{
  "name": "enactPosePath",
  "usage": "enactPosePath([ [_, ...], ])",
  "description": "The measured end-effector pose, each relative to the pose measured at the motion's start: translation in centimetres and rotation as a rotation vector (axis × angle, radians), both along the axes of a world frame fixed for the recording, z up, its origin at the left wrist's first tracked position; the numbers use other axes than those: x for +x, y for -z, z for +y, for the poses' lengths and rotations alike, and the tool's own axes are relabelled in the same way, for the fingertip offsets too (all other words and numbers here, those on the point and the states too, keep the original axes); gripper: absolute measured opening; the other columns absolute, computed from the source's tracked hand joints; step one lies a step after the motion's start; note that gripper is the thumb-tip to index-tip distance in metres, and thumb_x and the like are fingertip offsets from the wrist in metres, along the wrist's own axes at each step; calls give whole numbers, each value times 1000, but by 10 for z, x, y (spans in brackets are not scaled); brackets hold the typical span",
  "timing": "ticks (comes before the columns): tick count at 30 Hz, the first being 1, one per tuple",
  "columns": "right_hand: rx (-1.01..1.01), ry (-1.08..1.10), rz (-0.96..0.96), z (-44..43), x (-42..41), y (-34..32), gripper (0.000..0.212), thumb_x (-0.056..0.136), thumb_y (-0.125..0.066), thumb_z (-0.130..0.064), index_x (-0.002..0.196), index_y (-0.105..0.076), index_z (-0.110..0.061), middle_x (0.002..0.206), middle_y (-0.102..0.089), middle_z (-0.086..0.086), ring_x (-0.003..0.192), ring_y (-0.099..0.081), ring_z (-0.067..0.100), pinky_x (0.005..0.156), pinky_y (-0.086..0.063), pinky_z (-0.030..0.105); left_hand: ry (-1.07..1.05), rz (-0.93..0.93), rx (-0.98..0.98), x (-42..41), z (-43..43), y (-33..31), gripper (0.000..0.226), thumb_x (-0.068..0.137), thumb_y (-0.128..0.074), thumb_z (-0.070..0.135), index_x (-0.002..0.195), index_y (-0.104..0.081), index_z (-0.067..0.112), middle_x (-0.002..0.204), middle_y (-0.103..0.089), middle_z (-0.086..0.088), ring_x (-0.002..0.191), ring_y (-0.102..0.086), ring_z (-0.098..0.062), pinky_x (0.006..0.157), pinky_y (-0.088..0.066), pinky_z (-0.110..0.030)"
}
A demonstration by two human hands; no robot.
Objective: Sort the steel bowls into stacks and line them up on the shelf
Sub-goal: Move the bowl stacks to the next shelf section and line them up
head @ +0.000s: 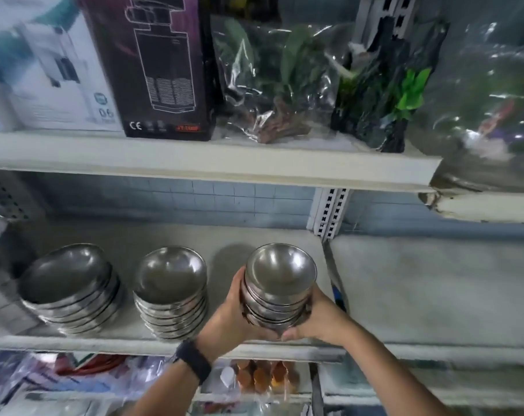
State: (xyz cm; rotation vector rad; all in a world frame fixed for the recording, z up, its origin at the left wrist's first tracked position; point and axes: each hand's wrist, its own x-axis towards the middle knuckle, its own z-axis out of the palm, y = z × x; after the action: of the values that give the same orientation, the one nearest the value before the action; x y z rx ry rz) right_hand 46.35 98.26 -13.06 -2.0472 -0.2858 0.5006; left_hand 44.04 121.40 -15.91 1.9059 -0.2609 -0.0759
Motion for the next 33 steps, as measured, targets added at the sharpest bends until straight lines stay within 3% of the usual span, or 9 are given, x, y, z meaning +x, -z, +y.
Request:
enactPosePath([
  [4,-13,43,0,6,-13,2,118,57,-99,-24,144,-20,-38,123,-48,-26,110,-46,-17,83,-37,-4,28,-7,-7,1,10,6,140,47,-103,37,155,-14,40,147,-49,11,136,-50,-11,109,-47,-46],
  [9,-47,58,-16,8,-13,4,122,56,-99,-28,143,-16,-47,123,-48,-28,113,-48,-11,84,-38,-2,34,8,-27,-1,13,7,142,46,-102,42,155,-10,41,149,-45,14,138,-47,-9,110,-46,-46],
  [12,-99,35,-12,10,-11,5,119,55,-99,-35,140,-17,-50,123,-48,-28,121,-48,-1,98,-38,12,33,-13,-5,-1,13,5,142,49,-102,40,156,-8,37,152,-40,13,142,-42,-10,112,-43,-46],
  [19,-137,23,36,5,-10,17,109,50,-97,-51,139,-34,-40,127,-56,-20,124,-53,5,110,-45,34,19,6,-21,-2,11,9,139,46,-103,28,151,-14,51,147,-44,19,140,-45,-9,113,-43,-46],
  [23,-139,3,15,6,-7,17,113,50,-98,-48,140,-30,-42,125,-54,-23,124,-51,3,109,-44,29,4,30,-29,-3,9,11,139,44,-103,35,153,-17,40,147,-45,17,139,-44,-7,115,-42,-43],
  [27,-108,-10,3,6,-5,16,111,56,-98,-35,136,-23,-49,119,-47,-32,111,-46,-14,89,-36,2,-22,78,-39,-3,10,16,133,41,-104,42,148,-24,43,142,-54,8,134,-53,-15,110,-45,-47],
  [29,-90,-16,-10,6,-5,18,108,59,-98,-28,136,-24,-46,118,-48,-31,104,-46,-22,80,-37,-4,-25,77,-43,-3,11,16,136,41,-104,41,150,-23,41,144,-53,7,135,-51,-16,111,-44,-48],
  [31,-69,-17,-18,5,-5,20,106,60,-97,-22,136,-25,-41,117,-49,-28,99,-47,-29,79,-37,-5,-20,67,-44,-3,10,15,137,42,-104,39,151,-22,40,146,-51,6,137,-49,-17,112,-43,-50],
  [33,-47,-16,-21,4,-4,20,109,58,-99,-22,137,-25,-39,120,-50,-26,101,-46,-31,88,-42,0,-18,39,-31,-4,8,11,135,44,-103,38,152,-22,36,148,-49,5,139,-48,-18,113,-41,-52],
])
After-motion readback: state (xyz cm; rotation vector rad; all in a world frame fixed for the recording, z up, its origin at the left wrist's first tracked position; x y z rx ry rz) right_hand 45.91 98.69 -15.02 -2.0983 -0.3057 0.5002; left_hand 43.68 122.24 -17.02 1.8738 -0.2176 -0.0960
